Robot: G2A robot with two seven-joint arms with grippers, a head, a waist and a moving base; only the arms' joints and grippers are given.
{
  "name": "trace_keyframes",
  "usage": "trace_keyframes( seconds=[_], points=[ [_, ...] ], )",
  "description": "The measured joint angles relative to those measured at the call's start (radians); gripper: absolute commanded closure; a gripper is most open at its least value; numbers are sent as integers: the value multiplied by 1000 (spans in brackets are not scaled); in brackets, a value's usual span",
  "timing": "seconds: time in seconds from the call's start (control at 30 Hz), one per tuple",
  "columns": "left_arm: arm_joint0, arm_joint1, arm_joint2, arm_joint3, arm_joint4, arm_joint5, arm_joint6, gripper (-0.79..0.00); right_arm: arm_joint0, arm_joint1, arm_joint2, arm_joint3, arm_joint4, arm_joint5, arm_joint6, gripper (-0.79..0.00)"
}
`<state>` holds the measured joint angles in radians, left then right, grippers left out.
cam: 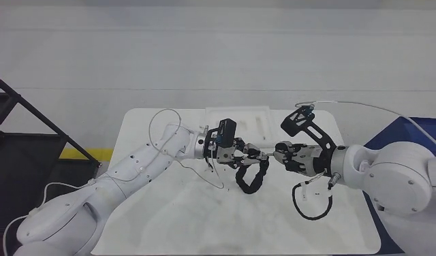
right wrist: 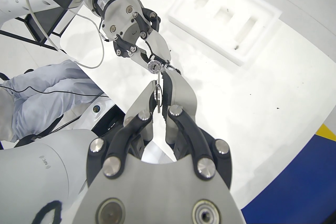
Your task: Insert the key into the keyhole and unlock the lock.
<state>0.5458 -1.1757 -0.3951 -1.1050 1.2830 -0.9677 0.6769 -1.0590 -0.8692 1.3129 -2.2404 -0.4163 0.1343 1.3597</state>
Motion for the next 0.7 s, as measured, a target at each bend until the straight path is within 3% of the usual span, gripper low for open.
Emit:
trace_keyframes(
  seconds=[0.7],
  points=[
    [23,-39,-44,37,84,-30,28,0,14,3,-40,20,12,36,-1,0]
  ],
)
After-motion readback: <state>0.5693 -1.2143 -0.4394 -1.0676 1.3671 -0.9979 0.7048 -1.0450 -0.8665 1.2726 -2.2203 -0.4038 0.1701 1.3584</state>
